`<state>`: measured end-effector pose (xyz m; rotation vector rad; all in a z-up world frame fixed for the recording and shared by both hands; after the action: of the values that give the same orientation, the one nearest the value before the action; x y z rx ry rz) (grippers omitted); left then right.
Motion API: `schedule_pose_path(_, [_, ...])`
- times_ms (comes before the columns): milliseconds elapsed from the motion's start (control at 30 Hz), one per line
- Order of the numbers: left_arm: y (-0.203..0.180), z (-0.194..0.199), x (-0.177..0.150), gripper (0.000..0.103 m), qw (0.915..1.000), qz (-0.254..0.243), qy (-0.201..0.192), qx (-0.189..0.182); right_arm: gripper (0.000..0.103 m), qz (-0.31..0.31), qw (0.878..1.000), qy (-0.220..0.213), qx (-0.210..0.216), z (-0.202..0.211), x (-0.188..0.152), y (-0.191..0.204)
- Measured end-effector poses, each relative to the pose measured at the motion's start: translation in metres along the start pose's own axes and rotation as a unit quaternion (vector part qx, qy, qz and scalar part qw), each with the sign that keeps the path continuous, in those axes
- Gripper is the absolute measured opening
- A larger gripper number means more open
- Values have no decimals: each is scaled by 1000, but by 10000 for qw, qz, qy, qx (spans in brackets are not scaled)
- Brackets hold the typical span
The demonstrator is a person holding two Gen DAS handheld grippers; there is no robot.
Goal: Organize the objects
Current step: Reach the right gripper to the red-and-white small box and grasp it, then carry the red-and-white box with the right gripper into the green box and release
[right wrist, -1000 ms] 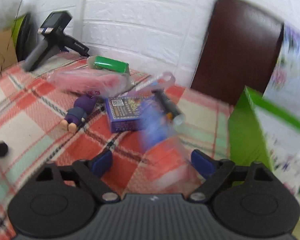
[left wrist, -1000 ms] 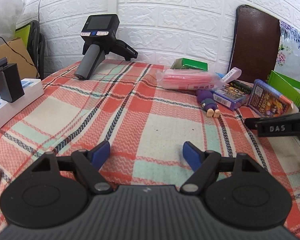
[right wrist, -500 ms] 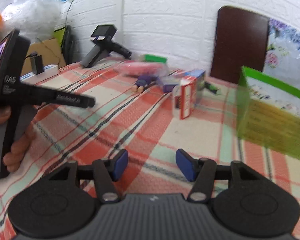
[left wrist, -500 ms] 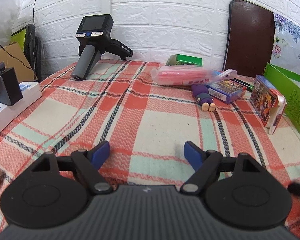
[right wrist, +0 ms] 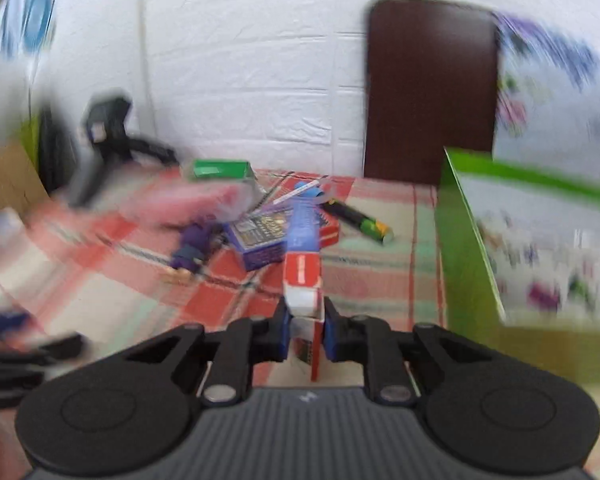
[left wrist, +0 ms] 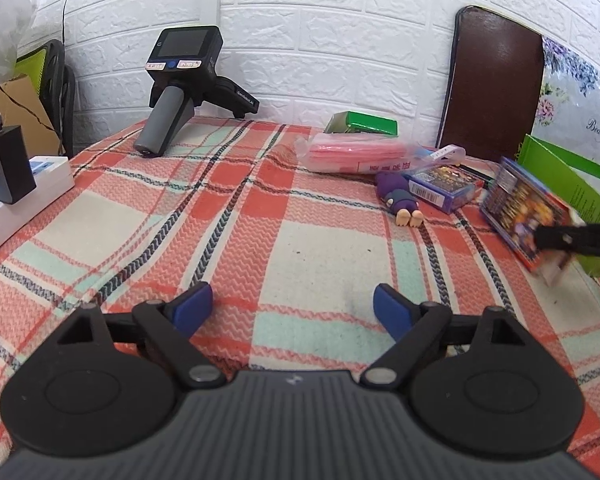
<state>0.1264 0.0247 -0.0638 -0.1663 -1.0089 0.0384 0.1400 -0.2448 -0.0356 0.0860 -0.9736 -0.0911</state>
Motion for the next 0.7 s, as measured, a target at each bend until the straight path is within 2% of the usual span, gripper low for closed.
schedule_pose_path(100, [0,0,0,89,10000,15,-3,-20,16,-807,9933,156,807,39,-31,-6])
schedule_pose_path(133, [0,0,0,89,10000,13,0,-18,20,-963,9901,262,987,49,-44,-8])
schedule_pose_path(167, [0,0,0,89,10000,8,6,-17,21,-1009,9897,341,952,59,-57,-12])
schedule_pose_path(233, [-1,1,0,89,10000,-21,27,1,59,-591,9976,240,256,80,-75,-23])
schedule_pose_path(300, [-3,1,0,89,9999,-122,78,59,72,75,9993,-7,-367,99,-85,-24])
schedule_pose_path(333, [-6,1,0,88,9997,-190,122,99,81,264,9987,-42,-428,106,-88,-22])
schedule_pose_path(400, [-13,7,0,85,9995,-208,250,48,84,484,9978,-143,-425,114,-90,-17])
schedule_pose_path(500, [-37,23,1,82,9968,180,532,-574,86,840,9954,-257,-394,112,-84,-6])
schedule_pose_path(600, [-75,33,3,78,9896,218,896,-1108,86,1100,9930,-258,-332,99,-73,3])
schedule_pose_path(700, [-109,31,2,78,9784,320,1316,-1560,90,1481,9881,-207,-353,82,-64,6])
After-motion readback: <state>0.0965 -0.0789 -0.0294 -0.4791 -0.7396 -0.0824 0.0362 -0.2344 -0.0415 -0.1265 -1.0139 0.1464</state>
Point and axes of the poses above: each gripper's, at about its wrist camera, not at the fingertips, and z roughly against the way its jaws point, y to its left, x to its top, the point moved 7 cm from there along -z, roughly the way its jaws point, and after that the axes turned 7 degrees about z, right-handed, at the moved point
